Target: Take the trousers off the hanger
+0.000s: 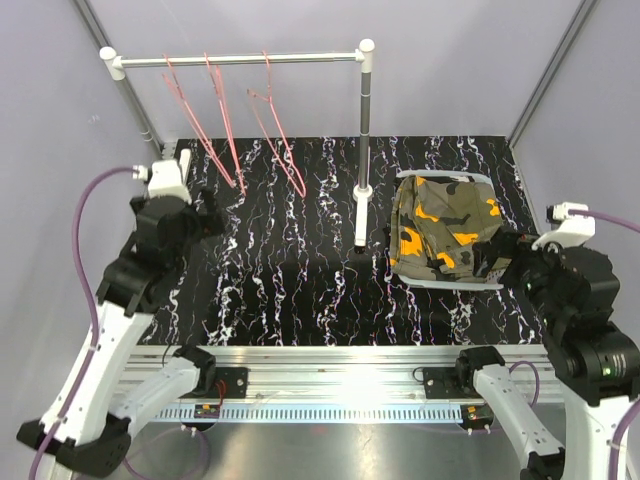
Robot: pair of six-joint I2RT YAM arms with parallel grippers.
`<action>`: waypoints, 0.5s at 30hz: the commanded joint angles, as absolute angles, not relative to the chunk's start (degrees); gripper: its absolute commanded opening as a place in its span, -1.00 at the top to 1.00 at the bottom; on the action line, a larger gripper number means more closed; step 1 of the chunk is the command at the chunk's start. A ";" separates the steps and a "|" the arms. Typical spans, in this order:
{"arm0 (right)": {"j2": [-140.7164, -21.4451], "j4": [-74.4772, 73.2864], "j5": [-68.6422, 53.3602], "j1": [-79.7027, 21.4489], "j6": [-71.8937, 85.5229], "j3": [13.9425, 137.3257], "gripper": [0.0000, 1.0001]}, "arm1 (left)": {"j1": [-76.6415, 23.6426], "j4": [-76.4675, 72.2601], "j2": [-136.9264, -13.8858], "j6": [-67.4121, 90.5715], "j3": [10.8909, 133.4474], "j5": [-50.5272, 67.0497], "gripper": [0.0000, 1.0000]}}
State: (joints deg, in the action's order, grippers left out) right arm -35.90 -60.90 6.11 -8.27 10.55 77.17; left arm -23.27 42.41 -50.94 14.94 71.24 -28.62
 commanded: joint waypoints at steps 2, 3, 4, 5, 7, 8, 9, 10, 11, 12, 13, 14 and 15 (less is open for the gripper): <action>-32.35 -59.34 6.60 -8.70 7.65 74.19 -0.99 | -21.80 42.01 -38.72 14.77 60.33 -33.92 -0.98; -31.47 -58.98 6.50 -8.70 7.39 73.74 -0.99 | -21.80 41.92 -36.85 14.68 58.38 -33.84 -0.98; -31.29 -58.71 6.85 -8.70 7.38 73.22 -0.99 | -21.80 41.92 -34.91 14.68 57.05 -34.10 -0.98; -31.12 -58.28 6.94 -8.79 7.38 72.26 -0.99 | -21.80 42.71 -32.28 14.59 55.91 -34.45 -0.98; -30.50 -57.57 6.94 -8.70 7.47 71.11 -0.99 | -21.80 43.33 -29.89 14.07 53.44 -35.06 -0.98; -30.15 -56.70 6.94 -8.79 7.47 69.80 -0.99 | -21.80 43.68 -27.88 13.54 52.92 -35.33 -0.98; -29.80 -56.25 7.20 -8.70 7.56 69.09 -0.99 | -21.80 43.59 -26.73 13.36 51.69 -35.59 -0.98; -29.62 -55.81 7.47 -8.79 7.47 68.39 -0.99 | -21.80 43.16 -25.76 12.92 50.98 -35.25 -0.98; -29.45 -54.77 7.56 -8.79 7.38 66.81 -0.99 | -21.80 42.63 -24.53 12.75 50.28 -34.37 -0.98; -28.92 -54.06 7.47 -8.79 7.38 65.93 -0.99 | -21.80 41.84 -22.43 12.40 48.45 -33.50 -0.98; -28.48 -53.27 5.47 -8.79 7.21 65.31 -0.99 | -21.80 41.05 -21.02 12.31 47.38 -31.75 -0.98; -28.04 -51.96 4.49 -8.79 6.86 64.17 -0.99 | -21.80 39.39 -19.96 12.39 46.42 -30.86 -0.98; -27.43 -51.25 3.87 -8.79 6.86 63.55 -0.99 | -21.80 38.77 -18.12 12.57 45.54 -29.98 -0.98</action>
